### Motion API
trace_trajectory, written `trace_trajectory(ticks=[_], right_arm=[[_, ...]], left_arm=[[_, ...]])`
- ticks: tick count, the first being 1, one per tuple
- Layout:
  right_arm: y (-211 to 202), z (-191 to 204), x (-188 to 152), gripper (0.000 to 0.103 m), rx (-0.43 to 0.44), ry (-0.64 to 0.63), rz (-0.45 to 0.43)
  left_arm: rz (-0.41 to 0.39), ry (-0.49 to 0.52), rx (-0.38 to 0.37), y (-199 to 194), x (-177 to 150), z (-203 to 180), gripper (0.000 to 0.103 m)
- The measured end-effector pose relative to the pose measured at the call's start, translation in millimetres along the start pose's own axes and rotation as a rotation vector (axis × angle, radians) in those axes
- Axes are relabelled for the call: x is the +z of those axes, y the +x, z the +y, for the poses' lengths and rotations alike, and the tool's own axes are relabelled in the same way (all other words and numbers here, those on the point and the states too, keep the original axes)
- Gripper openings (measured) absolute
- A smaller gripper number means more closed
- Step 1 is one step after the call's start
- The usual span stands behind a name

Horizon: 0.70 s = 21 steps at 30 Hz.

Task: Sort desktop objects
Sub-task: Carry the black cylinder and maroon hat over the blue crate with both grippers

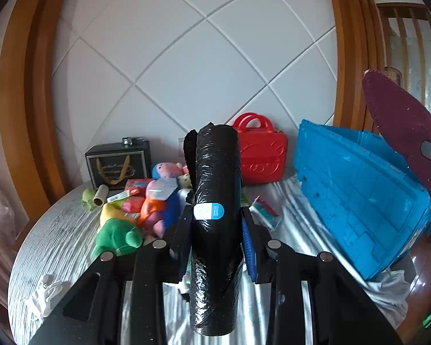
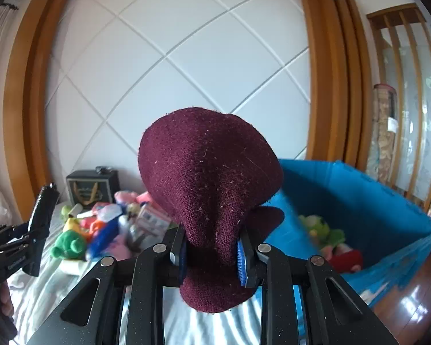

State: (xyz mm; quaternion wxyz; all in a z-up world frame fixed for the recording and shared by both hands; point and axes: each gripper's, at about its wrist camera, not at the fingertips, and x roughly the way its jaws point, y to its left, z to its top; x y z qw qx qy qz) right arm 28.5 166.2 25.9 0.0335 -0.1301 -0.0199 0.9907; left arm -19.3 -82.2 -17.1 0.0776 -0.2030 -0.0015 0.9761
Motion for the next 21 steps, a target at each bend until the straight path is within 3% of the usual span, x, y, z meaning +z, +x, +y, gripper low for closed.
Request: trace_trajectory(ticks=[9, 16, 21], right_arm=[[0, -170, 19, 0.025, -0.054, -0.055, -0.094], [30, -273, 23, 0.025, -0.110, -0.085, -0.046], [46, -319, 10, 0.025, -0.135, -0.062, -0.005]], left_arm=[[-0.135, 0.006, -0.102, 8, 50, -208, 0.030], [-0.100, 0.042, -0.185, 32, 83, -346, 0.030], [-0.028, 0.083, -0.210, 54, 83, -410, 0.030]])
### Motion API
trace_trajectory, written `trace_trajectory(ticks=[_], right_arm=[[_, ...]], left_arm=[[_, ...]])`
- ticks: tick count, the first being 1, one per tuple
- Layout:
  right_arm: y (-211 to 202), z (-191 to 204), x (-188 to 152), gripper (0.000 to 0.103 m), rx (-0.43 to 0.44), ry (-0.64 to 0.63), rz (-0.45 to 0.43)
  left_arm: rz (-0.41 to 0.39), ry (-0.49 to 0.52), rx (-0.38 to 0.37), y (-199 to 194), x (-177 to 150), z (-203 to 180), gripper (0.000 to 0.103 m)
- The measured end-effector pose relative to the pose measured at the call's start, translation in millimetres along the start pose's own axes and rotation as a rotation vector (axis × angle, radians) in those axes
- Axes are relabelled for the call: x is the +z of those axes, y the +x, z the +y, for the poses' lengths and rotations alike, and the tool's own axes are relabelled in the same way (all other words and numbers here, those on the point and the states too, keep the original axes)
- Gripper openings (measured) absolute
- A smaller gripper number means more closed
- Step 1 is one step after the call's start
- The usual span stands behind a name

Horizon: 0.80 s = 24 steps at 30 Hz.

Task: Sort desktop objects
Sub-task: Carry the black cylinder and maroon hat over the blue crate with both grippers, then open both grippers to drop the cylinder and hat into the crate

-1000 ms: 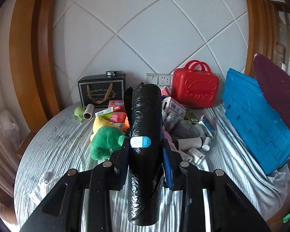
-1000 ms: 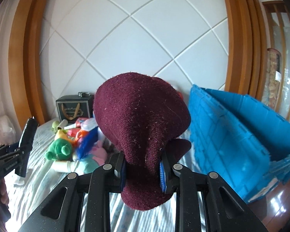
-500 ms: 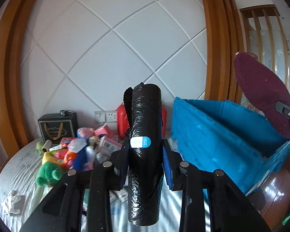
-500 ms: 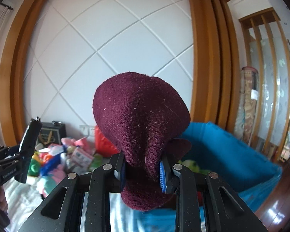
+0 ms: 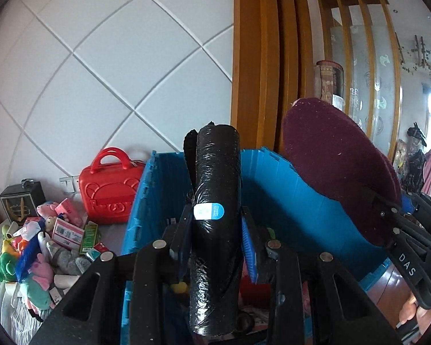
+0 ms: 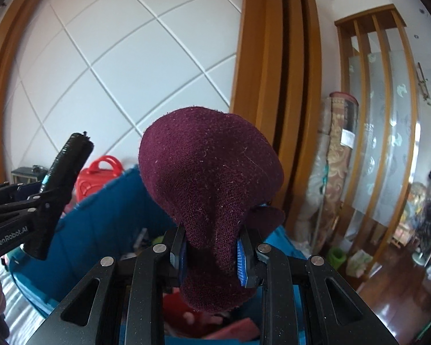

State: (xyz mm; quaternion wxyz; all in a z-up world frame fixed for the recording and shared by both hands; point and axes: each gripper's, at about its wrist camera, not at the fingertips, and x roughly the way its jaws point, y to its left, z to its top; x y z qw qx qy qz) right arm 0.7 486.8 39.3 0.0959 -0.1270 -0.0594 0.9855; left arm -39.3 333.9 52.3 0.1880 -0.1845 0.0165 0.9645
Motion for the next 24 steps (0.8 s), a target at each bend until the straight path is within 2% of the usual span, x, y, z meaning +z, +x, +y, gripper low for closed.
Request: trace_trajectory(ticks=[4, 11, 14, 15, 16, 17, 18, 19, 21, 24], right_arm=[[16, -20, -13, 0.025, -0.004, -0.009, 0.054], [45, -27, -22, 0.027, 0.009, -0.007, 0.158], [45, -26, -24, 0.034, 0.013, -0.012, 0.164], [44, -26, -24, 0.044, 0.014, -0.016, 0.158], [43, -27, -24, 0.057, 0.015, -0.021, 0.147], [39, -28, -23, 0.065, 0.010, -0.025, 0.125], [35, -28, -22, 0.085, 0.003, -0.028, 0.107], [32, -28, -21, 0.098, -0.004, -0.032, 0.090], [21, -28, -20, 0.103, -0.024, -0.042, 0.049], [11, -28, -19, 0.103, -0.045, -0.061, 0.030]], left_arm=[[0.049, 0.024, -0.001, 20, -4, -26, 0.030], [0.115, 0.025, 0.023, 43, -8, -40, 0.030], [0.146, 0.004, 0.019, 49, -9, -38, 0.034], [0.144, 0.000, 0.024, 49, -8, -37, 0.038], [0.139, 0.001, 0.031, 49, -9, -35, 0.052], [0.129, 0.004, 0.041, 47, -8, -36, 0.068], [0.116, 0.007, 0.047, 45, -9, -36, 0.074], [0.101, 0.010, 0.054, 43, -9, -37, 0.081], [0.097, 0.015, 0.056, 42, -9, -37, 0.081], [0.108, 0.008, 0.061, 42, -9, -34, 0.081]])
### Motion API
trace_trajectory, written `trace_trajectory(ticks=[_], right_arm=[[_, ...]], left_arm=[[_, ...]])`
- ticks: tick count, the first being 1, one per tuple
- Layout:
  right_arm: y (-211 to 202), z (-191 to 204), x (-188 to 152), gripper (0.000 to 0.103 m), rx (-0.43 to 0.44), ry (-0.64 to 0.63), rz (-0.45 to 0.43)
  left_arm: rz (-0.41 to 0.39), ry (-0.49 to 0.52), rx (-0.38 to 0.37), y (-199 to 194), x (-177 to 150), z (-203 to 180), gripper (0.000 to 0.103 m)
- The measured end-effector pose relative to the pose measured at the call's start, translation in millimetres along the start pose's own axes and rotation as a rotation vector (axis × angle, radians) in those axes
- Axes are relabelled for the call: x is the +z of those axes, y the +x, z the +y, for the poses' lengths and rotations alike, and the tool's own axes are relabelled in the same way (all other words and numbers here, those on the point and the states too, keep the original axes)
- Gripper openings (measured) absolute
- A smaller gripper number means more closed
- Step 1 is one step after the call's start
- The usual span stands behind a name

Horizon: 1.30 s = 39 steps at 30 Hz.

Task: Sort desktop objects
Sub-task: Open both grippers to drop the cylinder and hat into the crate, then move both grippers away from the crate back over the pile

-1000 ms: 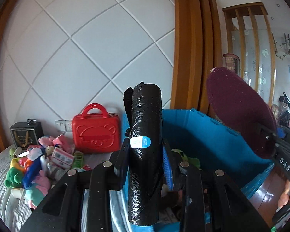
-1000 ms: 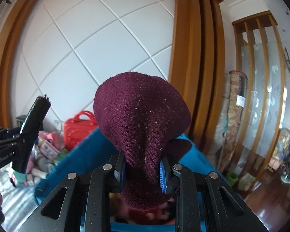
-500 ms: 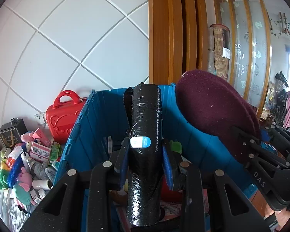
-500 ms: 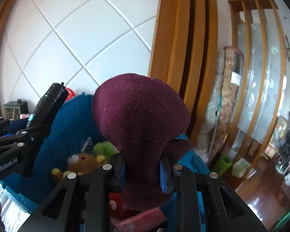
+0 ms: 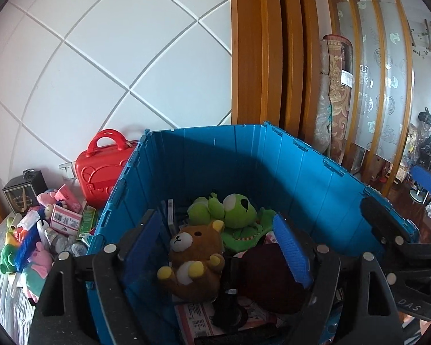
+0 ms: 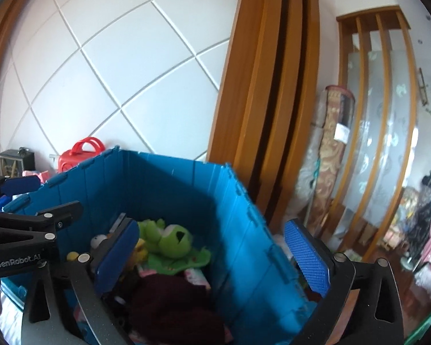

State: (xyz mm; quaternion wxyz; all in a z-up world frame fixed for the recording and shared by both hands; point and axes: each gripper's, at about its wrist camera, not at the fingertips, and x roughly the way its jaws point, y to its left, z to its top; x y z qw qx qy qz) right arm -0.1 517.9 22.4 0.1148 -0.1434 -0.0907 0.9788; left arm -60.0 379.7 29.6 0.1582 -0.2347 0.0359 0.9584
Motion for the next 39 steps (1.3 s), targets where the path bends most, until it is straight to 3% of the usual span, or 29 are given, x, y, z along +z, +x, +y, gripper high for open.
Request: trace_trajectory(ticks=[7, 23, 30, 39], right_arm=[[-4, -6, 1, 0.103, 0.017, 0.013, 0.003], [-21, 35, 3, 0.103, 0.122, 0.050, 0.003], [-40, 84, 15, 0.103, 0.159, 0.034, -0.017], [-85, 206, 36, 0.103, 0.227, -0.015, -0.043]], left_arm=[[-0.031, 0.002, 0.027, -19, -4, 7, 0.089], [-0.134, -0.010, 0.143, -80, -22, 59, 0.089], [-0.150, -0.061, 0.192, -111, -38, 122, 0.089], [-0.142, -0.134, 0.252, -162, -78, 244, 0.089]])
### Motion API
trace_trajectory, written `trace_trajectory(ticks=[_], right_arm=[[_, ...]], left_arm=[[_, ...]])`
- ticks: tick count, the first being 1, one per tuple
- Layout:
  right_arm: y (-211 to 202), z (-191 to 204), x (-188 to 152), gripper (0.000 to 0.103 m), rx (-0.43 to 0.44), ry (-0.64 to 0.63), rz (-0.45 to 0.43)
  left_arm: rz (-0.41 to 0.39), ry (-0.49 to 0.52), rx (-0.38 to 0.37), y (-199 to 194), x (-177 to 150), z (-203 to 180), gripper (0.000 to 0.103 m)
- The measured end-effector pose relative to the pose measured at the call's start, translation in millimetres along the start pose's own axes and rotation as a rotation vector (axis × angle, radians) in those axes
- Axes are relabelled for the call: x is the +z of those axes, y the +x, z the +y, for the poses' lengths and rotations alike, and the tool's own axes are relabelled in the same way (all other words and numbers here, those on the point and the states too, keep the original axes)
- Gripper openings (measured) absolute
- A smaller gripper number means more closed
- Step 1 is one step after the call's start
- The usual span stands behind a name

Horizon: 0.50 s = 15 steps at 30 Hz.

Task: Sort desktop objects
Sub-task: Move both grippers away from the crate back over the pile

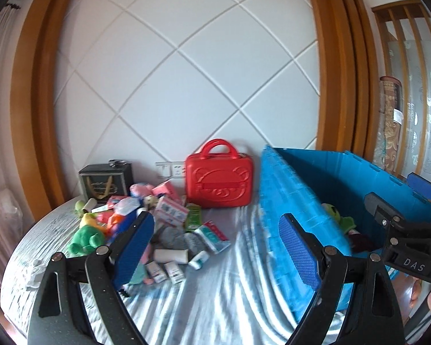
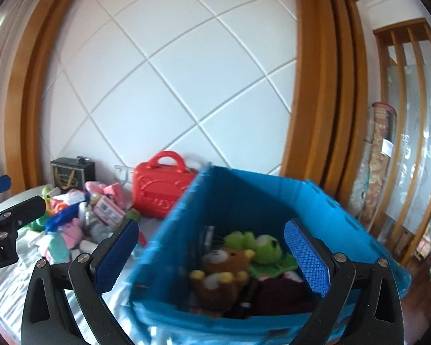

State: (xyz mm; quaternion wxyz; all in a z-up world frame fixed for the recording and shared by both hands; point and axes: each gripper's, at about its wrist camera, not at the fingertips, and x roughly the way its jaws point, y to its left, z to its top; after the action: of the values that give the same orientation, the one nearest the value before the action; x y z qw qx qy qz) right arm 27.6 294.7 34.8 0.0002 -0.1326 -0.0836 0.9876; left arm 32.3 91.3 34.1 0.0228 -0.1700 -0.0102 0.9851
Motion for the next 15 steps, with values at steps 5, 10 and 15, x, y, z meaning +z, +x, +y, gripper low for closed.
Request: trace_trajectory(ticks=[5, 10, 15], right_arm=[[-7, 78, 0, 0.103, 0.028, -0.030, 0.026], [-5, 128, -5, 0.103, 0.074, -0.028, 0.082], [9, 157, -4, 0.103, 0.098, -0.046, 0.123]], left_arm=[[0.034, -0.031, 0.025, -6, -15, 77, 0.089], [0.087, -0.047, 0.062, -2, -32, 131, 0.089], [0.131, -0.079, 0.077, 10, -44, 160, 0.089]])
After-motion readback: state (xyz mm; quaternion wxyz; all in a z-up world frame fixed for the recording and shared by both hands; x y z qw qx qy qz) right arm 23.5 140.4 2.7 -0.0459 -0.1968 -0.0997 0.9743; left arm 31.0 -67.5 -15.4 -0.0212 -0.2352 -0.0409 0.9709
